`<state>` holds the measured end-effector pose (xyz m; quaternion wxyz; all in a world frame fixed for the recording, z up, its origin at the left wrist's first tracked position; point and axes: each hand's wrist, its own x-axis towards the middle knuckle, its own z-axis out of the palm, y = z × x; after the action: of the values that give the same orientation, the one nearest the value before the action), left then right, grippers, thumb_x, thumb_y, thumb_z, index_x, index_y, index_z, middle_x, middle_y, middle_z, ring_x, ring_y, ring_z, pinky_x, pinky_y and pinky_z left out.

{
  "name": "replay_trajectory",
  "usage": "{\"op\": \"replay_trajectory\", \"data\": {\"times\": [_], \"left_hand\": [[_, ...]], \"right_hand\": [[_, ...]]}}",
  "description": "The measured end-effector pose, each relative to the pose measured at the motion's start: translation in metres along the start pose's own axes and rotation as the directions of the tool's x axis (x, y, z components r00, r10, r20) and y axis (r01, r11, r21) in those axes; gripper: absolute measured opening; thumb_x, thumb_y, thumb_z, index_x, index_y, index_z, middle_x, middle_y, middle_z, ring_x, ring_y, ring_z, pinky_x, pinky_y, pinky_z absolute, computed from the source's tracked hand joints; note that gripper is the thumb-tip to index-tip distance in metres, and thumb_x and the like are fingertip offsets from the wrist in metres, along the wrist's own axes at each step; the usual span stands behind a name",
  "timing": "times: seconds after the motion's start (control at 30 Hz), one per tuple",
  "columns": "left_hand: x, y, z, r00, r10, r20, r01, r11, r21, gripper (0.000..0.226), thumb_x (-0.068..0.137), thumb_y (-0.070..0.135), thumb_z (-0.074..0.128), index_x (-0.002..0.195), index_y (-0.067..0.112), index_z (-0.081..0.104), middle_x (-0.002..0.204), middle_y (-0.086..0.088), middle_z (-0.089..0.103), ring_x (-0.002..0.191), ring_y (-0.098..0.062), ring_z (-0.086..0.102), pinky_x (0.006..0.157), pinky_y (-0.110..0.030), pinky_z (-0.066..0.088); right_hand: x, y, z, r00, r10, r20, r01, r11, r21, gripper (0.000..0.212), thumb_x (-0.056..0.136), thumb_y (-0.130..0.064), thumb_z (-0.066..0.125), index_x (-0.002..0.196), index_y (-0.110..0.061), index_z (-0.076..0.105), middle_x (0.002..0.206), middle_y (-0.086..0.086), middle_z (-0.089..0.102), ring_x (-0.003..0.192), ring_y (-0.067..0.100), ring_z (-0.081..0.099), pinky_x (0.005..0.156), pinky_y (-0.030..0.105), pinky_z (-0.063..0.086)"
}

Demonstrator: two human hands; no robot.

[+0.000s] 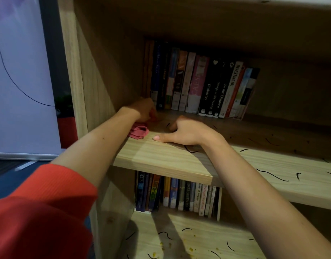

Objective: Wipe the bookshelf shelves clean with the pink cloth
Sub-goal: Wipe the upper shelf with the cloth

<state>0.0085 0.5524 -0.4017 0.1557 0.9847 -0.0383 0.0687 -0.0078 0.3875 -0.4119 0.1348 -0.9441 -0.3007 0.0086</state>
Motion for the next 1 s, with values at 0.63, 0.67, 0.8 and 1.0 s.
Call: {"op": "replay_trajectory", "data": {"times": [0.63,0.67,0.8,1.0], "left_hand": [[0.004,0.003,-0.013,0.992,0.0,0.124,-0.008,0.998,0.061,0.03,0.089,0.007,0.059,0.117,0.015,0.065,0.113,-0.004,0.062,0.097,-0.02,0.056,0.083,-0.029,0.047],[0.006,0.003,-0.014,0.994,-0.022,0.112,0.015,0.998,0.068,0.029,0.088,0.008,0.061,0.116,0.013,0.065,0.113,-0.007,0.062,0.097,-0.022,0.057,0.083,-0.031,0.047],[0.016,0.01,0.0,0.999,-0.049,0.011,0.049,0.999,0.011,0.029,0.091,0.009,0.056,0.119,0.003,0.062,0.118,-0.016,0.061,0.106,-0.028,0.058,0.087,-0.032,0.046],[0.004,0.009,-0.007,0.994,0.025,0.104,-0.026,1.0,0.006,0.031,0.091,0.008,0.055,0.121,0.015,0.063,0.119,-0.006,0.062,0.103,-0.019,0.057,0.086,-0.026,0.045]], "right_hand": [[0.007,0.012,0.005,0.998,0.034,-0.052,-0.032,0.999,0.035,0.084,0.067,-0.075,0.058,0.122,-0.011,0.057,0.119,0.003,0.061,0.1,0.02,0.058,0.074,0.031,0.046],[0.007,0.012,0.004,0.998,0.034,-0.053,-0.032,0.999,0.041,0.085,0.067,-0.075,0.058,0.125,-0.012,0.056,0.125,0.003,0.059,0.103,0.02,0.057,0.077,0.032,0.047],[0.009,0.011,0.004,0.998,0.036,-0.051,-0.034,0.999,0.037,0.084,0.066,-0.075,0.06,0.119,-0.01,0.059,0.122,0.003,0.06,0.097,0.019,0.058,0.074,0.031,0.047],[0.007,0.01,0.003,0.999,0.031,-0.042,-0.03,0.999,0.036,0.079,0.068,-0.074,0.059,0.116,-0.011,0.06,0.116,0.005,0.063,0.093,0.019,0.057,0.07,0.03,0.044]]}}
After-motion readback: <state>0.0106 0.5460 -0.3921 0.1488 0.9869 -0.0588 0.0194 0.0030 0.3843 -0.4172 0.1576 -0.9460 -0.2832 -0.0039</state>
